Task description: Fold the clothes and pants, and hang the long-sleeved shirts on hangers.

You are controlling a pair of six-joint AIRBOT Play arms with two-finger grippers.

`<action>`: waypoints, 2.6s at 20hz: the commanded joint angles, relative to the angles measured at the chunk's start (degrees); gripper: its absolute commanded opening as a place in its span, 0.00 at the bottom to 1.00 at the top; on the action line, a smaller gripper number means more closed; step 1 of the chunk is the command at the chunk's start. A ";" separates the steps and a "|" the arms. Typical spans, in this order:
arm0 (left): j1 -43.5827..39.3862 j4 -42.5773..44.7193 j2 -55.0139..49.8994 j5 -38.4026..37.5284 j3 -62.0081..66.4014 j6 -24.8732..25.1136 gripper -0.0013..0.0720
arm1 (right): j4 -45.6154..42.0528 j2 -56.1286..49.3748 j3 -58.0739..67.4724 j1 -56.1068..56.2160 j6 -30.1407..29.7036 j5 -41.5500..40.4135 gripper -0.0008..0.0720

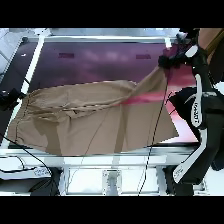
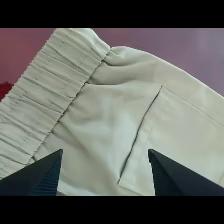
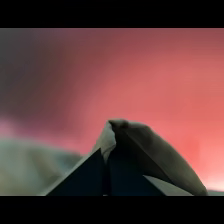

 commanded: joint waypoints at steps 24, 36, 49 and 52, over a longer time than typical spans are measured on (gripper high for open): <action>32.41 16.59 20.90 -24.81 -17.07 -4.68 0.62 | -14.34 32.83 -25.73 -8.79 -3.65 25.86 0.74; 45.75 -22.75 3.65 -16.79 -25.55 18.51 0.91 | -13.66 74.51 -48.61 -9.29 2.67 30.32 0.74; 38.93 -27.93 -1.73 -15.74 -25.40 25.20 0.05 | -22.27 75.84 -48.63 -9.29 10.12 33.05 0.74; 37.81 -27.91 -1.68 -15.76 -25.27 26.45 0.05 | -30.64 74.05 -54.82 -13.60 8.90 40.39 0.74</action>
